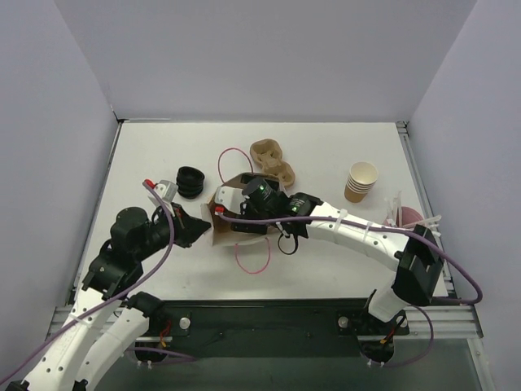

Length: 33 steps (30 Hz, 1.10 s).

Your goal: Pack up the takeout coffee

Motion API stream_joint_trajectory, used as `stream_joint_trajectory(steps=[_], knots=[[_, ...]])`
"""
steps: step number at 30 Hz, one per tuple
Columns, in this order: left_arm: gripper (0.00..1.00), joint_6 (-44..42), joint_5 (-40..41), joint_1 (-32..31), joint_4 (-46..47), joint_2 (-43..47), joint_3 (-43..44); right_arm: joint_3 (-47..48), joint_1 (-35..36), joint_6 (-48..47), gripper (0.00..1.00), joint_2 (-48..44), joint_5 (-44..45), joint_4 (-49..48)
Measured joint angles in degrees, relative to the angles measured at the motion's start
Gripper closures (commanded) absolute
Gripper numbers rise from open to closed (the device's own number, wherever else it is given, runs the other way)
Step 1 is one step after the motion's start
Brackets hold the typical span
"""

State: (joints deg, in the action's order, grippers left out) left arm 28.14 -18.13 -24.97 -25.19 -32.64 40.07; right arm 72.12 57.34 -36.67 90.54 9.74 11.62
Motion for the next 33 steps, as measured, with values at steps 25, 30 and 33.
stream_joint_trajectory(steps=[25, 30, 33], knots=[[0.71, 2.27, 1.57, 0.00, -6.56, -2.56, 8.07, 14.34, 2.86, 8.87, 0.29, -3.96, -7.15, 9.99], [0.57, 1.18, 3.76, 0.00, -7.54, -4.09, 9.92, 17.07, 2.86, 11.96, 0.30, -4.31, -7.23, 10.27], [0.49, 0.44, 5.05, 0.00, -7.78, -5.11, 11.28, 19.76, 2.86, 15.19, 0.29, -4.31, -5.88, 10.78]])
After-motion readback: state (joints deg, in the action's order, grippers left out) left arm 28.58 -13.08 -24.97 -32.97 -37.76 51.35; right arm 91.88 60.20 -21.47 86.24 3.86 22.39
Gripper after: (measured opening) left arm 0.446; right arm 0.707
